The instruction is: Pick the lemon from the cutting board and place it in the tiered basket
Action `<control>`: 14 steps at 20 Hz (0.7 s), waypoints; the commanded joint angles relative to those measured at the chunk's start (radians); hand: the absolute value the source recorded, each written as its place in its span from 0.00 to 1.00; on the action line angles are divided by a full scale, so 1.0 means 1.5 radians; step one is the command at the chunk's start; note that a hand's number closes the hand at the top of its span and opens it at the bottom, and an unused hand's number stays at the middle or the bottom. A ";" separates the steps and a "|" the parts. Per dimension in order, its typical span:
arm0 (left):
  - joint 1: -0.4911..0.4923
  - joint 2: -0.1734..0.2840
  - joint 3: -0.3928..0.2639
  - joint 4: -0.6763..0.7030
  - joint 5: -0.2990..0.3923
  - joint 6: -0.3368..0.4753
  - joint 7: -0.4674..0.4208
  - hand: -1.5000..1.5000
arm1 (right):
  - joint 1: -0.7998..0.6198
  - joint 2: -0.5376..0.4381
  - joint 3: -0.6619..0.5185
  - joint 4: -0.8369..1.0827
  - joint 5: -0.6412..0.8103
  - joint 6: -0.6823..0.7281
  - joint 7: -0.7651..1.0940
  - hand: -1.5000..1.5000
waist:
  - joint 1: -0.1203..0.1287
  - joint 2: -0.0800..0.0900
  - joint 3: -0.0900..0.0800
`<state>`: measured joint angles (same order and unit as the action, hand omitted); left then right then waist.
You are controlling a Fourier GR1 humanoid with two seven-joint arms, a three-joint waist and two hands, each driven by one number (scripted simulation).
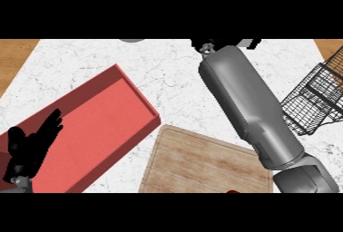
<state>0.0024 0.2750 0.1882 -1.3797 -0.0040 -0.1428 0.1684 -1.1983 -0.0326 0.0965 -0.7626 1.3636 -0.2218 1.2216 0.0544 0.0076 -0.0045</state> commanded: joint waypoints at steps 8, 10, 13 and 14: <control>0.005 0.004 0.012 0.001 0.008 -0.004 0.005 0.50 | -0.080 -0.066 -0.112 0.065 0.094 -0.093 0.094 1.00 | -0.014 0.003 0.003; 0.026 -0.007 0.006 -0.022 -0.005 0.013 0.000 0.50 | -0.066 -0.054 -0.111 0.062 0.112 -0.085 0.090 1.00 | -0.019 -0.002 0.003; -0.016 0.027 0.033 0.009 0.020 -0.015 0.010 0.50 | -0.055 -0.122 -0.155 0.113 0.105 -0.131 0.008 1.00 | -0.016 0.005 0.003; 0.004 -0.007 0.010 0.019 -0.013 0.016 -0.027 0.50 | -0.046 -0.125 -0.157 0.113 0.106 -0.123 -0.002 1.00 | -0.021 0.002 0.003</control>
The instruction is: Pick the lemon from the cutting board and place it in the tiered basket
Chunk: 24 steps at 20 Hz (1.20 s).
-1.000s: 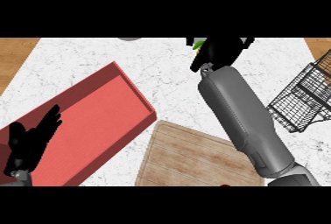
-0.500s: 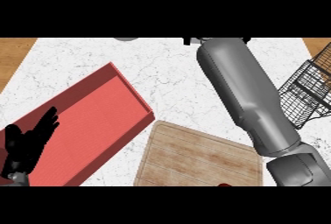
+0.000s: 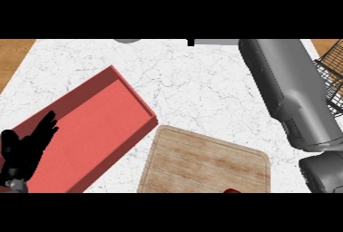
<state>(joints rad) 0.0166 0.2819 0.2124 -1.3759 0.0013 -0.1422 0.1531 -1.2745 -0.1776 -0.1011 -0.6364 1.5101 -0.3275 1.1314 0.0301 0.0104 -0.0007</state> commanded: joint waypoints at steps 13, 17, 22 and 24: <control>-0.005 0.006 0.007 0.014 0.007 -0.020 -0.009 0.50 | 0.023 -0.169 -0.186 0.119 -0.140 -0.264 -0.218 1.00 | 0.014 0.007 0.001; -0.018 0.000 0.006 0.019 0.001 -0.010 -0.008 0.50 | -0.006 -0.201 -0.207 0.164 -0.173 -0.260 -0.283 1.00 | 0.012 0.006 0.001; -0.023 -0.007 -0.006 0.002 -0.005 -0.004 0.008 0.50 | -0.005 -0.284 -0.075 0.252 0.007 -0.039 -0.220 1.00 | 0.011 0.005 -0.001; -0.005 -0.020 -0.010 0.006 -0.016 0.011 -0.006 0.50 | -0.010 -0.276 -0.051 0.262 0.028 -0.012 -0.228 1.00 | 0.010 0.002 0.000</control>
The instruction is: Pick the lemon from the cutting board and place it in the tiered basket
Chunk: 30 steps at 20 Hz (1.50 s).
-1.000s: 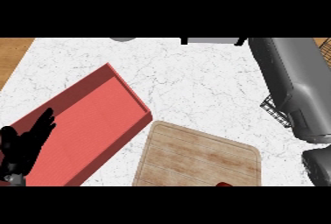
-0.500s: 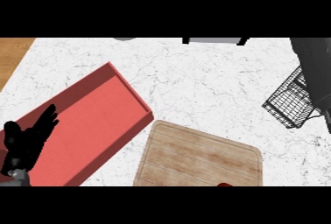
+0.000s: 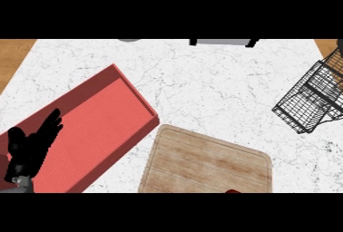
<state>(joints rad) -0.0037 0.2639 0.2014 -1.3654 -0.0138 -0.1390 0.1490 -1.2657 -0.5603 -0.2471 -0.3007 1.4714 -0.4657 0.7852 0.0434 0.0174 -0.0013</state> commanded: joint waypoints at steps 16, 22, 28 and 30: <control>0.020 0.005 0.013 0.048 -0.002 -0.023 -0.055 0.50 | -0.051 -0.093 0.052 0.094 0.054 0.225 -0.142 1.00 | -0.002 0.000 0.001; 0.006 0.013 0.014 0.009 -0.003 -0.011 -0.006 0.50 | -0.047 -0.099 -0.032 0.154 -0.027 0.344 -0.034 0.00 | -0.003 -0.001 0.001; 0.013 0.017 0.028 0.004 0.011 -0.017 -0.005 0.50 | -0.007 -0.128 -0.061 0.119 -0.062 0.321 0.019 0.00 | -0.008 -0.005 0.002; -0.027 0.003 0.012 0.016 0.001 -0.004 0.022 0.50 | 0.007 -0.107 -0.064 0.090 -0.071 0.277 0.001 0.00 | -0.011 -0.003 0.002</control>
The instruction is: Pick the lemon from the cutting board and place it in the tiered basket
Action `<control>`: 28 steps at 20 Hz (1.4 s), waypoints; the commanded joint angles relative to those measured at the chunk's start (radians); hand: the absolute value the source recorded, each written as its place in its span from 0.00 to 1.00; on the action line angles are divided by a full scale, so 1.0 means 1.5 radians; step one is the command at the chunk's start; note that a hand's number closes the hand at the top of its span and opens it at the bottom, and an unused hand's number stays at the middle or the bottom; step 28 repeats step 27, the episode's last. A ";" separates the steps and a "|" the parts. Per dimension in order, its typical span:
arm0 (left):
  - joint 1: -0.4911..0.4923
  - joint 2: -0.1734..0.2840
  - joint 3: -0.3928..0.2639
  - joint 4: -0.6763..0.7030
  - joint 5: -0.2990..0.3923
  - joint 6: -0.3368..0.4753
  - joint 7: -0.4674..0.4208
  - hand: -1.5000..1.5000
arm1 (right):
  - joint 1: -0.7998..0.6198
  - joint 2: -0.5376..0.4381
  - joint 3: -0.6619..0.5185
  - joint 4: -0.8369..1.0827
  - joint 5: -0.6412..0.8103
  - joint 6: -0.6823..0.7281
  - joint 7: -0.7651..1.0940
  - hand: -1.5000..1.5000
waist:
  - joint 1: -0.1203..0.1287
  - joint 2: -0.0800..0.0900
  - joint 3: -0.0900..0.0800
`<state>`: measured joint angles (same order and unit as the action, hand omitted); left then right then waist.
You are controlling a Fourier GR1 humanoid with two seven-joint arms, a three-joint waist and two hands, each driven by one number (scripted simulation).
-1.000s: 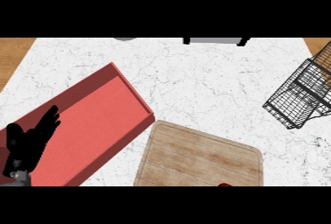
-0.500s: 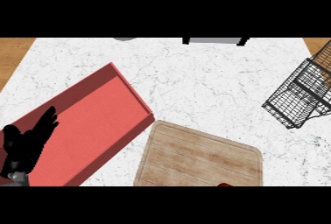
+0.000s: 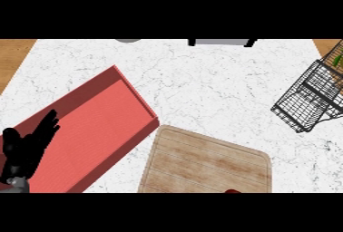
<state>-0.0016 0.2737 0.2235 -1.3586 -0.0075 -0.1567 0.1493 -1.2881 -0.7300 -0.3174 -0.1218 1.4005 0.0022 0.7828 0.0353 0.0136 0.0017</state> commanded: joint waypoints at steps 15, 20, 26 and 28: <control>0.031 0.006 0.023 0.003 -0.001 0.006 -0.003 0.50 | -0.018 -0.039 -0.093 -0.218 -0.098 -0.188 0.128 0.00 | -0.037 -0.017 -0.002; 0.052 0.011 0.040 -0.007 0.009 0.009 0.007 0.50 | 0.026 -0.034 -0.166 -0.332 -0.202 -0.228 0.057 0.00 | -0.068 -0.030 -0.001; 0.096 0.003 0.046 -0.016 0.013 0.009 -0.002 0.50 | 0.137 0.051 -0.204 -0.492 -0.295 -0.246 0.015 0.00 | -0.091 -0.042 -0.001; 0.095 -0.002 0.042 -0.013 -0.002 0.024 -0.013 0.50 | 0.145 0.062 -0.198 -0.524 -0.308 -0.216 0.009 0.00 | -0.094 -0.041 -0.001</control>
